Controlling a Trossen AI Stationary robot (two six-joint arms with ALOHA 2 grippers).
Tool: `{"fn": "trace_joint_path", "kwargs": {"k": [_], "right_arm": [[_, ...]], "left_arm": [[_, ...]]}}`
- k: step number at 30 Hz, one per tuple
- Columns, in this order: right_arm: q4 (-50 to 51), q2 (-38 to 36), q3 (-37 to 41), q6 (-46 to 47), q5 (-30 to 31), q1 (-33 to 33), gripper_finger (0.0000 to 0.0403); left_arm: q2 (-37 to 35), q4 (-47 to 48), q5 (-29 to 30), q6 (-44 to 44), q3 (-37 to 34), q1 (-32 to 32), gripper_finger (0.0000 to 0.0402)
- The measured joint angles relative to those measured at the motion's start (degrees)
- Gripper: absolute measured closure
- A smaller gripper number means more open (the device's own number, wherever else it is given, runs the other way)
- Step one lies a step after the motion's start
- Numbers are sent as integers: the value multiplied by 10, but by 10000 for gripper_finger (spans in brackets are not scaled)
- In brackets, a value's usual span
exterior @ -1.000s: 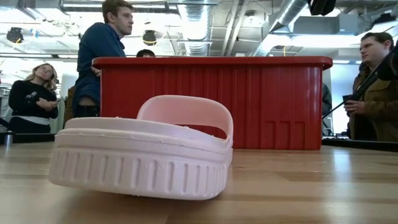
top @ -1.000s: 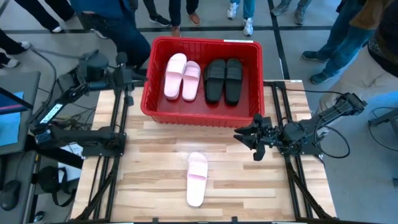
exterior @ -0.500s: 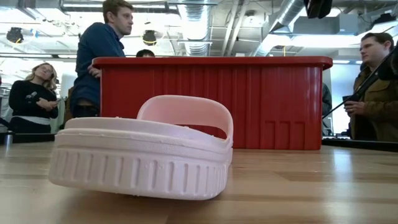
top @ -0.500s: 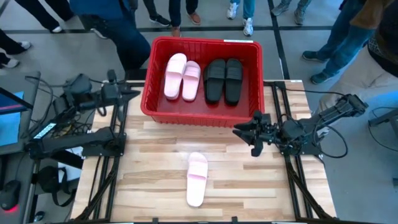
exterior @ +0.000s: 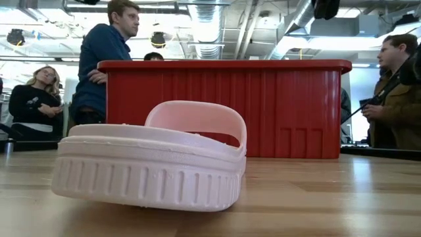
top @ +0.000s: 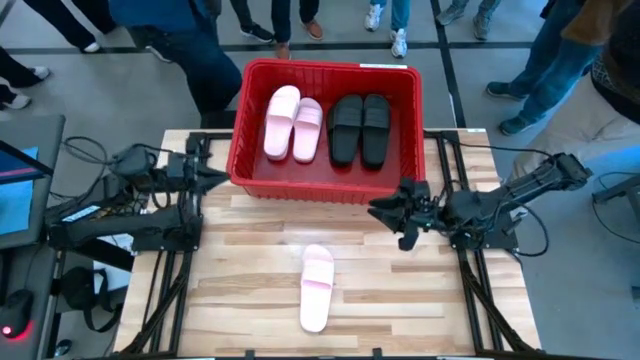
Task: Pick and place slides into bin
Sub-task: Put the pink slide into the red container
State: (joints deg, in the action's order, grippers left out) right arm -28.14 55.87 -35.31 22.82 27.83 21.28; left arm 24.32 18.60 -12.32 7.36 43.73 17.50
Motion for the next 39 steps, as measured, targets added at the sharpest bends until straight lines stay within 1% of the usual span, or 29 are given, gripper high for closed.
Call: {"fn": "trace_joint_path", "kwargs": {"k": [2,6,9,13,17,20,23,27,31,39], "right_arm": [[-13,25,-11,-14,-7,1,275],[-9,79,-37,-21,-18,1,275],[-10,110,-56,-21,-34,1,275],[6,145,-88,-19,-44,14,275],[90,182,-133,7,-39,32,277],[126,221,-172,19,-38,47,283],[153,265,-214,32,-25,66,289],[218,328,-273,62,2,91,297],[286,389,-338,90,10,108,303],[517,475,-477,113,22,125,305]], "left_arm": [[-7,-33,0,-19,-28,-23,397],[-8,-84,8,-47,-73,-70,397],[-8,-95,31,-59,-93,-105,397],[-8,-77,68,-81,-103,-147,397],[-8,-63,101,-87,-103,-178,397],[-9,-58,110,-92,-103,-191,397],[-8,-43,111,-96,-103,-199,397],[-9,-28,110,-96,-103,-206,397],[-9,-26,99,-96,-103,-213,397],[-9,-25,98,-91,-103,-215,397]]}}
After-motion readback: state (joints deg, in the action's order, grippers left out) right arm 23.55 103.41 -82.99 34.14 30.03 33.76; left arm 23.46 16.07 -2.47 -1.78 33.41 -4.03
